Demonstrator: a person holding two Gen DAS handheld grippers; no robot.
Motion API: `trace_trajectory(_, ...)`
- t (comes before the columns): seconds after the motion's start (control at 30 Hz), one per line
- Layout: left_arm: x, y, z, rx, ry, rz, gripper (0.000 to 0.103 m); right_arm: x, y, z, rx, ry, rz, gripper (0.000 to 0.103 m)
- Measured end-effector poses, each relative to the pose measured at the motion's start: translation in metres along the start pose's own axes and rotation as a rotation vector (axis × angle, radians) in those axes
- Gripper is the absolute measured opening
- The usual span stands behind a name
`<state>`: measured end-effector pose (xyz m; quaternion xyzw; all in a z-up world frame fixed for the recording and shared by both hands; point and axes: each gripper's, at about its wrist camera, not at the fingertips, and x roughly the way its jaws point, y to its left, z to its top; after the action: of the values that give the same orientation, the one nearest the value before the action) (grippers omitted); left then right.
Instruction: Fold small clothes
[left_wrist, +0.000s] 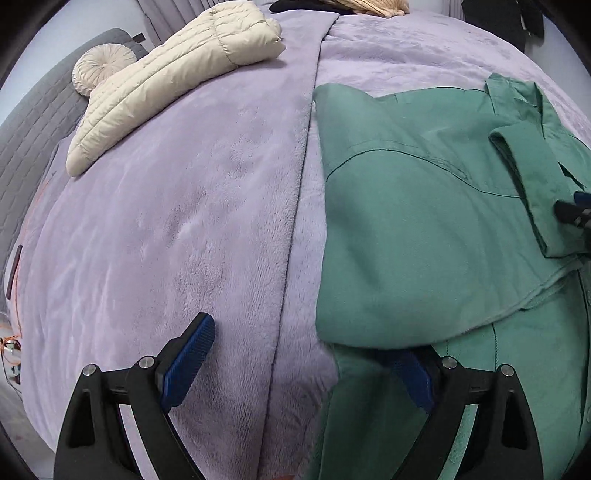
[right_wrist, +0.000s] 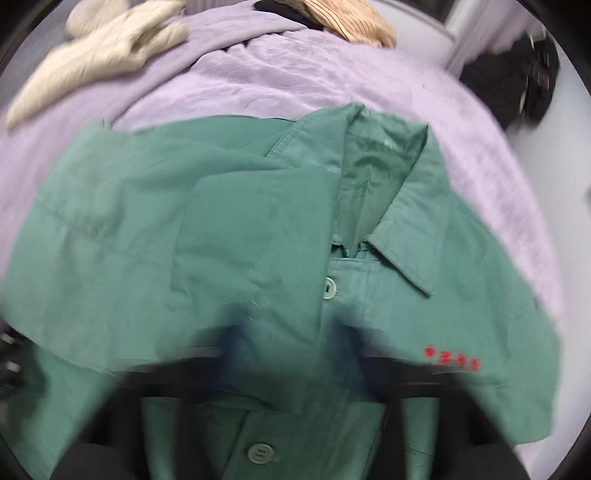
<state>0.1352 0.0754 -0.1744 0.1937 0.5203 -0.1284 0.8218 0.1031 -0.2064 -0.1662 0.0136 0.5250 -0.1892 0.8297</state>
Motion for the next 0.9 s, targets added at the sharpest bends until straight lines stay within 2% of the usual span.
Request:
trace_trajectory(0.03,0.002,0.0,0.002,-0.007,-0.002,0.001,0.092,-0.007,-0.011,0.001,0.08,-0.013,0.039,0.006)
trace_trajectory(0.07,0.003,0.002,0.002,-0.015,-0.006,-0.001,0.092,-0.017,-0.034,0.0,0.213,-0.039,0.105,0.004)
trace_trajectory(0.13,0.003,0.003,0.003,-0.022,-0.012,-0.006,0.093,-0.03,-0.075,-0.013,0.433,-0.07,0.177,0.004)
trace_trajectory(0.2,0.003,0.003,0.003,-0.022,-0.014,-0.013,0.093,-0.028,-0.112,-0.033,0.637,-0.054,0.24,0.004)
trace_trajectory(0.27,0.003,0.005,0.003,-0.018,-0.01,-0.012,0.093,-0.02,-0.132,-0.052,0.743,0.007,0.292,0.005)
trace_trajectory(0.3,0.003,0.004,0.004,-0.012,-0.01,-0.006,0.093,-0.022,-0.13,-0.053,0.709,0.014,0.285,0.009)
trace_trajectory(0.33,0.002,0.003,0.005,-0.006,-0.011,0.002,0.093,-0.03,-0.118,-0.048,0.624,0.014,0.247,0.017)
trace_trajectory(0.37,0.001,0.001,0.005,-0.006,-0.013,0.008,0.093,-0.035,-0.1,-0.038,0.511,0.009,0.209,0.034)
trace_trajectory(0.4,0.001,0.001,0.005,-0.01,-0.013,0.013,0.093,-0.039,-0.082,-0.032,0.42,-0.007,0.196,0.082)
trace_trajectory(0.43,0.002,0.0,0.005,-0.018,-0.011,0.017,0.093,-0.042,-0.064,-0.024,0.355,-0.034,0.195,0.101)
trace_trajectory(0.5,0.003,-0.001,0.005,-0.038,0.0,0.018,0.093,-0.042,-0.026,-0.008,0.228,-0.077,0.168,0.1)
trace_trajectory(0.6,0.003,0.001,0.004,-0.071,0.009,0.014,0.093,-0.022,0.025,0.007,0.071,-0.08,0.045,0.095)
trace_trajectory(0.67,0.005,0.002,0.005,-0.082,0.012,0.013,0.093,0.0,0.043,0.011,-0.015,-0.051,-0.066,0.093)
trace_trajectory(0.7,0.006,0.002,0.006,-0.086,0.012,0.012,0.093,0.012,0.049,0.011,-0.054,-0.033,-0.125,0.075)
trace_trajectory(0.73,0.006,0.002,0.006,-0.086,0.011,0.012,0.093,0.011,0.044,0.008,-0.057,-0.039,-0.111,0.033)
trace_trajectory(0.77,0.004,0.002,0.004,-0.087,0.01,0.013,0.093,0.006,0.034,0.007,-0.02,-0.042,-0.062,0.026)
trace_trajectory(0.83,0.004,0.004,0.004,-0.09,0.006,0.006,0.093,-0.015,0.001,0.006,0.091,-0.065,0.012,0.024)
trace_trajectory(0.9,0.004,0.006,0.005,-0.088,0.003,0.0,0.093,-0.035,-0.046,0.002,0.277,-0.1,0.142,0.024)
